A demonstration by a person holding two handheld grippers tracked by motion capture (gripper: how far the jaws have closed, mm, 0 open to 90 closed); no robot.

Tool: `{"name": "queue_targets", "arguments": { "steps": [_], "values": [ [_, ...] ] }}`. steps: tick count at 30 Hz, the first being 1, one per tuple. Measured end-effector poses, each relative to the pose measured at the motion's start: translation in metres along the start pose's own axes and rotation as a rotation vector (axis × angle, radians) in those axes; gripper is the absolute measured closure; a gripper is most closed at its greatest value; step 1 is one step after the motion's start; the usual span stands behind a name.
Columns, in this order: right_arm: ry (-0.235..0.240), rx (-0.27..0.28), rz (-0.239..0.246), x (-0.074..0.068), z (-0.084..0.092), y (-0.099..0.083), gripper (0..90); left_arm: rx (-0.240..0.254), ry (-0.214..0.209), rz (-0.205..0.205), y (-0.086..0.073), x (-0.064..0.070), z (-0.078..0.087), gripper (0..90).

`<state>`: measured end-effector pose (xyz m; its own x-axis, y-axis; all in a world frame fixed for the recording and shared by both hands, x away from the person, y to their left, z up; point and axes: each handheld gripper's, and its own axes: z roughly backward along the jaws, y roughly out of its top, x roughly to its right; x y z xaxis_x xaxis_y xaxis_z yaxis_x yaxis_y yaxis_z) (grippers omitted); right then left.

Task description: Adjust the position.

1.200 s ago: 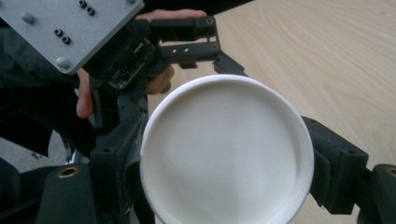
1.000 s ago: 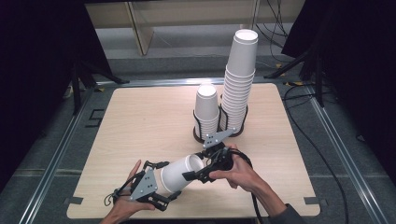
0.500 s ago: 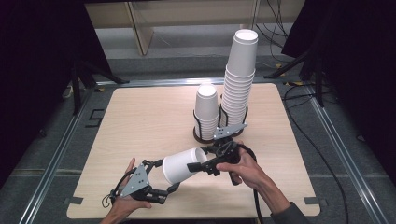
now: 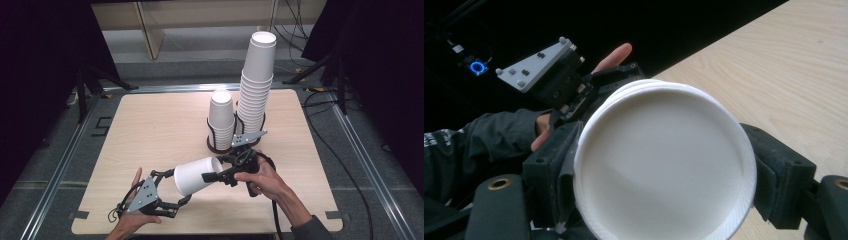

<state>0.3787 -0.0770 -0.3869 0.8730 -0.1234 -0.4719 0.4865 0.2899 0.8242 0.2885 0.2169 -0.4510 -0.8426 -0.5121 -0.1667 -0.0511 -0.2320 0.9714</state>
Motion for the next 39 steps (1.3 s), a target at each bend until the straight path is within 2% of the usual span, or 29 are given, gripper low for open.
{"name": "queue_targets", "arguments": {
  "steps": [2,3,5,6,9,15,16,17,19,21,23,24,26,28,29,30,34,35,37,38,39],
  "values": [
    [0.015,-0.006,-0.004,0.000,0.001,0.000,25.0,0.009,-0.015,-0.023,0.000,0.000,0.000,13.9],
    [0.017,-0.009,-0.007,0.000,0.001,0.000,25.0,0.026,-0.019,-0.018,0.000,0.000,-0.001,13.9],
    [0.010,-0.005,-0.002,0.000,0.002,0.001,25.0,0.007,-0.013,-0.021,0.000,0.001,0.001,13.9],
    [0.021,-0.003,-0.007,0.000,0.002,0.001,25.0,0.010,-0.016,-0.024,0.000,0.001,0.001,13.8],
    [0.009,-0.013,0.004,0.001,0.003,0.002,25.0,0.009,-0.018,-0.033,0.001,0.002,0.001,13.2],
    [0.024,-0.008,0.000,0.002,0.001,0.001,25.0,0.011,0.006,0.003,-0.001,0.002,-0.001,10.4],
    [0.037,-0.004,-0.013,0.002,0.001,0.002,25.0,0.013,0.017,0.006,-0.001,0.002,-0.002,10.4],
    [0.017,0.001,-0.011,0.003,0.002,0.002,25.1,0.016,0.023,0.012,0.000,0.002,-0.002,10.6],
    [0.025,0.014,-0.014,0.004,0.004,0.003,25.1,0.034,0.043,0.033,0.000,0.001,-0.001,10.7],
    [0.034,0.020,-0.017,0.006,0.005,0.003,25.1,0.054,0.044,0.044,0.000,0.000,-0.002,10.6],
    [0.040,0.016,-0.023,0.005,0.006,0.003,25.1,0.037,0.045,0.035,0.000,-0.001,-0.001,10.5],
    [0.021,0.011,-0.009,0.006,0.006,0.003,25.2,0.038,0.047,0.036,0.000,-0.001,-0.001,9.8],
    [0.052,0.015,-0.019,0.007,0.005,0.003,25.2,0.033,0.051,0.031,0.000,-0.002,-0.001,6.4],
    [0.047,-0.002,-0.038,0.005,0.004,0.003,25.2,0.030,0.054,0.029,-0.001,-0.002,-0.001,1.1],
    [0.057,0.001,-0.018,0.006,0.003,0.002,25.2,0.032,0.052,0.026,-0.001,-0.002,-0.001,0.0],
    [0.045,-0.007,-0.021,0.005,0.002,0.002,25.2,0.030,0.051,0.020,-0.001,-0.002,-0.001,0.0],
    [0.062,-0.015,-0.025,0.006,-0.002,0.001,25.2,0.034,0.045,0.014,-0.002,-0.001,-0.002,0.0],
    [0.068,-0.023,-0.040,0.005,-0.003,0.001,25.2,0.031,0.042,0.012,-0.001,-0.001,-0.002,0.0],
    [0.070,-0.025,-0.032,0.006,-0.005,0.001,25.2,0.032,0.041,0.005,-0.002,0.000,-0.002,0.0],
    [0.070,-0.030,-0.043,0.005,-0.005,0.001,25.2,0.032,0.040,0.002,-0.001,0.000,-0.002,0.0],
    [0.078,-0.022,-0.031,0.007,-0.007,0.000,25.2,0.033,0.036,0.003,-0.001,0.001,-0.002,0.0]
  ]
}}
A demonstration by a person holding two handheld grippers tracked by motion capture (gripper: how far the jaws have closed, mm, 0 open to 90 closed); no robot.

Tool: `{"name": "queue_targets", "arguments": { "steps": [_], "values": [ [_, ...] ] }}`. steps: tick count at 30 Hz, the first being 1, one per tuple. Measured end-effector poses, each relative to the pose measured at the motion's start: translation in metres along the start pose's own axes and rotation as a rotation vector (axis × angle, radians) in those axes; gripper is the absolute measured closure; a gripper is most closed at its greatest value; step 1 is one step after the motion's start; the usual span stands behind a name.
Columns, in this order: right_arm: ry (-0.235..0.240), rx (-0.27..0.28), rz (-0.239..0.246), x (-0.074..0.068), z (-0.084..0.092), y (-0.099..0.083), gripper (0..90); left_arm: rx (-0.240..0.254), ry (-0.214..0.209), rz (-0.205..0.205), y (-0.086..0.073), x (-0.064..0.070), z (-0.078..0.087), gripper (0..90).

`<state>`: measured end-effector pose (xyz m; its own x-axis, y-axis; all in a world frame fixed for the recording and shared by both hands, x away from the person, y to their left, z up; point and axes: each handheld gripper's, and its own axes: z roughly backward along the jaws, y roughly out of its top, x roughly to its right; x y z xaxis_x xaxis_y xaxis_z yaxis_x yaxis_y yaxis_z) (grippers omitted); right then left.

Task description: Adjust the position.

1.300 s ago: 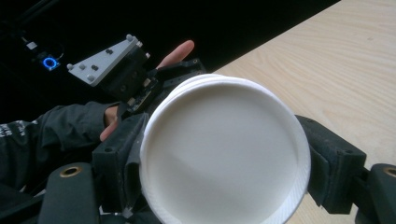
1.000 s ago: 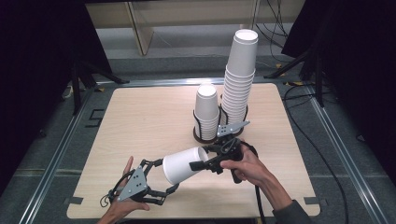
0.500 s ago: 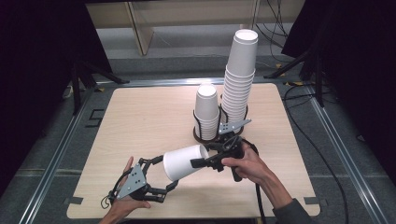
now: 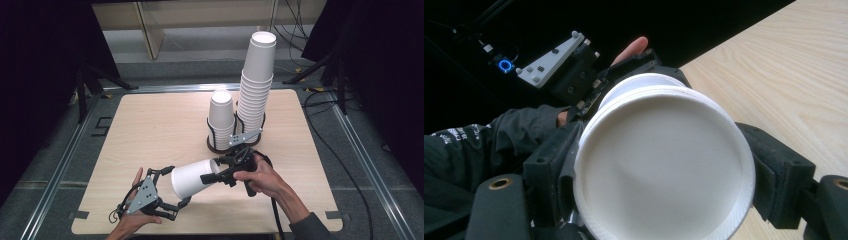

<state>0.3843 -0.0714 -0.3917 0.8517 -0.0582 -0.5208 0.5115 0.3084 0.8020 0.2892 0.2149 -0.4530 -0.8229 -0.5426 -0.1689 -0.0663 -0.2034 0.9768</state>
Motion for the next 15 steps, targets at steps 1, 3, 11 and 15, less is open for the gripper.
{"name": "queue_targets", "arguments": {
  "steps": [1,3,11,15],
  "values": [
    [0.012,0.000,-0.002,0.0002,-0.0006,0.0000,25.2,0.000,-0.003,-0.004,0.0000,0.0005,-0.0001,0.0],
    [0.004,-0.009,-0.019,-0.0014,-0.0010,-0.0002,25.2,0.001,-0.007,-0.006,-0.0002,0.0017,-0.0009,0.0],
    [0.015,-0.007,-0.013,0.0012,-0.0056,-0.0013,25.2,0.006,-0.019,-0.023,-0.0003,0.0034,-0.0004,1.8],
    [0.027,-0.002,-0.027,0.0020,-0.0066,-0.0022,25.0,0.008,-0.031,-0.013,-0.0002,0.0011,0.0010,3.1]
  ]
}}
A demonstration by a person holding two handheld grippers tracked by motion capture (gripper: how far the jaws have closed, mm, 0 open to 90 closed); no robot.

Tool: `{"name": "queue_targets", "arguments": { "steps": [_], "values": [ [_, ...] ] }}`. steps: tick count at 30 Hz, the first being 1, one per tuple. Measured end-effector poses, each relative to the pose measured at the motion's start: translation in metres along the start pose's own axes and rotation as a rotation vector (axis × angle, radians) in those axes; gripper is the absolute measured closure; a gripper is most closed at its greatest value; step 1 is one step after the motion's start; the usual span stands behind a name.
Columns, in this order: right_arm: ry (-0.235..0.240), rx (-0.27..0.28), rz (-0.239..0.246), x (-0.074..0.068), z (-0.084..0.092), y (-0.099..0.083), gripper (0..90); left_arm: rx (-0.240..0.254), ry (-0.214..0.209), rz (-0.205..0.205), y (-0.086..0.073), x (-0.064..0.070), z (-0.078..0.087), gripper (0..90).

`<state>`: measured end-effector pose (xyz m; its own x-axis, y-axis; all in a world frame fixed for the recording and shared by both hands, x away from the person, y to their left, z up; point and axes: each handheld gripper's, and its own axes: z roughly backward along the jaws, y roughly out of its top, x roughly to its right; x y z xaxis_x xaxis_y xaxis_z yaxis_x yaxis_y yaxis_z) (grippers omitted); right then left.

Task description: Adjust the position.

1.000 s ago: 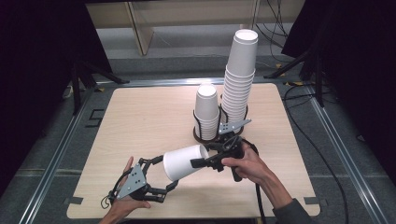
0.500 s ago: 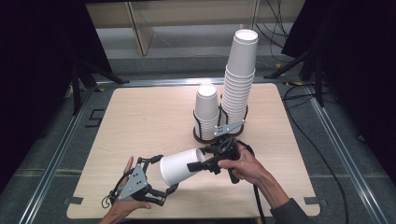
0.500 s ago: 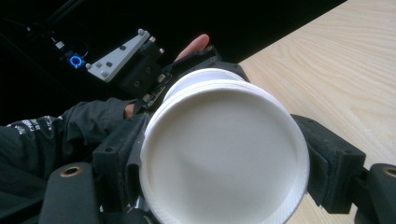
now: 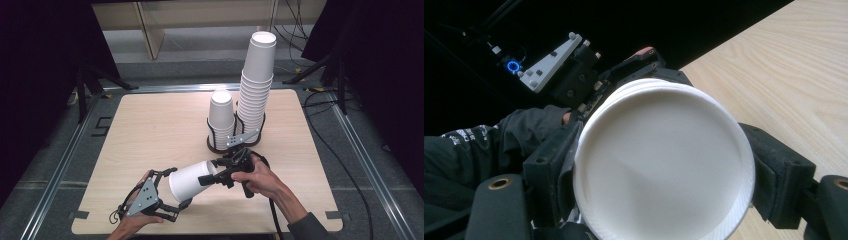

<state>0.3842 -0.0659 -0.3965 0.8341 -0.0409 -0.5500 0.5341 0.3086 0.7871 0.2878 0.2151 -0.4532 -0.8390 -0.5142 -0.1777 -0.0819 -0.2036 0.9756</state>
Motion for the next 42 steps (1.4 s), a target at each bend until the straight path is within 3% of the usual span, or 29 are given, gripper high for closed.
{"name": "queue_targets", "arguments": {
  "steps": [6,8,12,15,17,20,23,27,28,29,31,32,34,37,41,42],
  "values": [
    [0.011,0.002,-0.047,0.002,0.001,-0.002,24.1,-0.010,-0.013,0.022,0.002,-0.003,0.001,6.5],
    [-0.015,0.001,-0.006,0.001,0.001,0.000,23.9,-0.023,-0.023,0.014,0.003,-0.004,0.002,7.3],
    [-0.070,-0.041,0.025,-0.005,0.003,0.002,20.7,-0.058,-0.029,0.007,0.004,-0.003,0.001,8.6],
    [-0.124,-0.051,0.100,-0.007,0.005,0.005,18.0,-0.107,-0.038,-0.005,0.003,-0.001,-0.001,9.3],
    [-0.207,-0.080,0.159,-0.012,0.010,0.008,17.2,-0.133,-0.044,-0.005,0.002,0.000,-0.004,9.7],
    [-0.268,-0.123,0.236,-0.022,0.013,0.012,16.8,-0.169,-0.046,0.009,0.003,0.002,-0.006,10.0],
    [-0.358,-0.182,0.337,-0.034,0.013,0.015,16.7,-0.207,-0.061,0.007,0.003,-0.001,-0.006,10.1],
    [-0.427,-0.277,0.465,-0.049,0.006,0.015,18.0,-0.255,-0.053,0.025,0.002,-0.002,-0.007,10.0],
    [-0.442,-0.304,0.442,-0.054,0.003,0.013,18.1,-0.264,-0.058,0.029,0.001,-0.003,-0.007,10.0],
    [-0.441,-0.322,0.499,-0.053,0.001,0.014,18.2,-0.284,-0.056,0.020,0.001,-0.003,-0.007,10.0],
    [-0.452,-0.359,0.504,-0.057,-0.005,0.010,18.5,-0.304,-0.058,0.023,0.001,-0.005,-0.007,10.0],
    [-0.456,-0.384,0.543,-0.056,-0.009,0.010,18.5,-0.302,-0.059,0.028,0.000,-0.005,-0.008,10.0],
    [-0.479,-0.419,0.559,-0.058,-0.015,0.007,18.5,-0.325,-0.068,0.024,0.001,-0.006,-0.008,10.0],
    [-0.477,-0.467,0.603,-0.058,-0.024,0.004,19.5,-0.336,-0.064,0.021,0.001,-0.004,-0.008,10.0],
    [-0.508,-0.512,0.653,-0.057,-0.033,-0.001,19.1,-0.346,-0.081,0.013,0.003,-0.001,-0.009,10.1],
    [-0.506,-0.524,0.646,-0.057,-0.035,-0.002,19.6,-0.347,-0.099,0.006,0.003,-0.001,-0.010,10.1]
  ]
}}
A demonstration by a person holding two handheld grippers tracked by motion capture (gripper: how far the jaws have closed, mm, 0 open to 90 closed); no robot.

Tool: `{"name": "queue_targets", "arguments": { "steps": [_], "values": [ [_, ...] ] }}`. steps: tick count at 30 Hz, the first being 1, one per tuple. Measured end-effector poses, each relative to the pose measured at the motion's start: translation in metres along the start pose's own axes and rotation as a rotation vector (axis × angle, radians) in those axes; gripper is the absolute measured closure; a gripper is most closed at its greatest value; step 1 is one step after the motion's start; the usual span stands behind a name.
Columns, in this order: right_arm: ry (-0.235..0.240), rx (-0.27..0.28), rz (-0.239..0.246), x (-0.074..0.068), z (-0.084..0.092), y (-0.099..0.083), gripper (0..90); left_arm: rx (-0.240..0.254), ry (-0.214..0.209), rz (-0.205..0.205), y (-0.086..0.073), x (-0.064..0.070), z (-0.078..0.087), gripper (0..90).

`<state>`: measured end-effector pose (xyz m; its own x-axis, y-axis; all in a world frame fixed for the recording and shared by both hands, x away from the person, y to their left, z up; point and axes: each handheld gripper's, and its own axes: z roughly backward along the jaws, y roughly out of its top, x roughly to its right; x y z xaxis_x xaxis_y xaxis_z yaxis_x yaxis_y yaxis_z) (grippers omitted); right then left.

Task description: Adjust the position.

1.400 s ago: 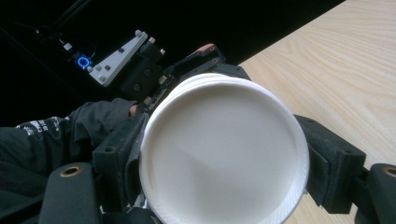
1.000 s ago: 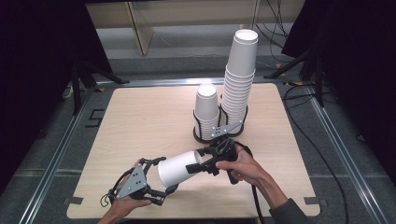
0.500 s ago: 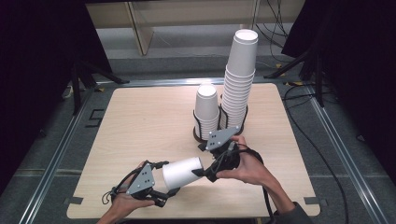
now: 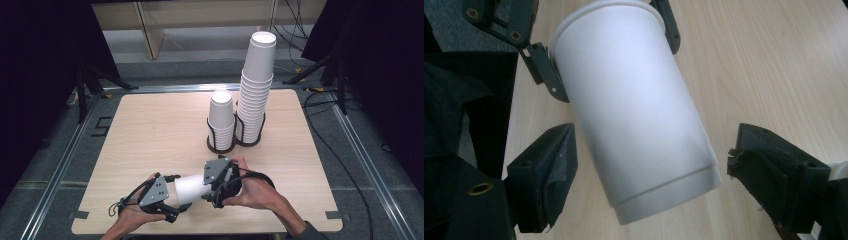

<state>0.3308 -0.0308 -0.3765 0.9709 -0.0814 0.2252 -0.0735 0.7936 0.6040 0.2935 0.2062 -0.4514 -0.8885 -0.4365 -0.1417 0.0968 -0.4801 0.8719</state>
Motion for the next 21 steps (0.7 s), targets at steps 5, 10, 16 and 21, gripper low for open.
{"name": "queue_targets", "arguments": {
  "steps": [5,10,16,21],
  "values": [
    [0.014,-0.043,0.034,-0.005,-0.010,0.001,19.0,-0.017,-0.007,-0.039,0.005,0.005,0.002,10.2],
    [0.016,-0.080,0.092,-0.011,-0.019,0.003,18.7,-0.025,-0.019,-0.045,0.005,0.006,0.002,10.2],
    [0.018,-0.114,0.137,-0.015,-0.029,0.005,16.9,-0.045,-0.036,-0.067,0.006,0.007,0.002,10.4],
    [0.026,-0.133,0.167,-0.017,-0.034,0.004,17.1,-0.044,-0.052,-0.080,0.005,0.007,0.001,10.4]
  ]
}}
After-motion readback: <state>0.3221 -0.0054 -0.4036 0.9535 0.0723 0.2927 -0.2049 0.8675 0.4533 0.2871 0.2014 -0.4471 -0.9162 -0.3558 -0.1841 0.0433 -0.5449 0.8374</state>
